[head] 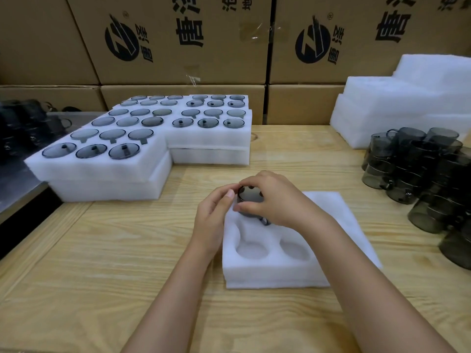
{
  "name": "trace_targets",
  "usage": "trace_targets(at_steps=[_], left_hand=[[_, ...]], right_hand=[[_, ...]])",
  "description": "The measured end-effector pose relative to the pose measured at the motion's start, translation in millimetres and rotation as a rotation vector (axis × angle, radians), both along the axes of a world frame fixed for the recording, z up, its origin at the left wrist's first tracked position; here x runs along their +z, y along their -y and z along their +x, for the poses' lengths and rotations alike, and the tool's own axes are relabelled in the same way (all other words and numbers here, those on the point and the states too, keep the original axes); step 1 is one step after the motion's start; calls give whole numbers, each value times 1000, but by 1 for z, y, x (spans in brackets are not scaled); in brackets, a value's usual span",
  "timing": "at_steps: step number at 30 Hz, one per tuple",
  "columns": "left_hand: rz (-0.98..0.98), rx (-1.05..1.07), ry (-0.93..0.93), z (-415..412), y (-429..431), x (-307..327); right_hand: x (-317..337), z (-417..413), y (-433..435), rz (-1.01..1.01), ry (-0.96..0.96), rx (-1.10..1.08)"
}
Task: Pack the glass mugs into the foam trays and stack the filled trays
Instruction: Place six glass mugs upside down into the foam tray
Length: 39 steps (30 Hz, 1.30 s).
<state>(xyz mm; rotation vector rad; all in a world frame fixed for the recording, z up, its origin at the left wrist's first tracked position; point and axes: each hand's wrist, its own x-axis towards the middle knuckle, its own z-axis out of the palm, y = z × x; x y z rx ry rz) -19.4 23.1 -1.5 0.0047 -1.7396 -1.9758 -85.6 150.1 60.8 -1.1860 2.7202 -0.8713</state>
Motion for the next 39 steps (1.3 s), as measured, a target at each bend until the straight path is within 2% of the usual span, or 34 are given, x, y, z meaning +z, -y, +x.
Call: trace_targets(at_steps=[2, 5, 7, 9, 11, 13, 16, 21, 23, 25, 26, 27, 29, 31, 33, 35, 39], left_hand=[[-4, 45, 15, 0, -2, 1], [-34, 112, 17, 0, -4, 4], [-86, 134, -23, 1, -5, 7], [-111, 99, -66, 1, -4, 6], [-142, 59, -22, 0, -1, 3], [-134, 24, 57, -3, 1, -1], [-86, 14, 69, -5, 0, -3], [0, -15, 58, -4, -1, -5], [32, -10, 79, -5, 0, -5], [0, 34, 136, -5, 1, -7], [-19, 45, 161, -5, 1, -8], [-27, 46, 175, -5, 1, -9], [-24, 38, 185, -5, 1, -10], [-19, 35, 189, -6, 2, -11], [17, 24, 194, -7, 3, -13], [50, 10, 192, -7, 2, -13], [80, 13, 182, -6, 2, -10]], right_hand=[[0, -1, 0, -18, -13, -17], [8, -4, 14, -60, -132, -54], [9, -7, 29, 81, -161, -33], [-2, -9, 40, 322, -138, 6], [-17, -9, 46, 492, -109, 35], [-28, -8, 49, 550, -115, 25], [-31, -8, 51, 528, -124, 5], [-31, -6, 45, 358, -133, -26], [-27, -8, 40, 67, 41, -25], [-19, -12, 27, -332, 333, -69], [-15, -20, 17, -462, 375, -142], [-12, -30, 2, -492, 315, -248], [-9, -60, -36, -335, 74, -511], [-8, -90, -75, -37, -60, -740], [-10, -110, -105, 217, -35, -892], [-12, -119, -120, 348, 38, -931], [-9, -123, -127, 331, 74, -914]])
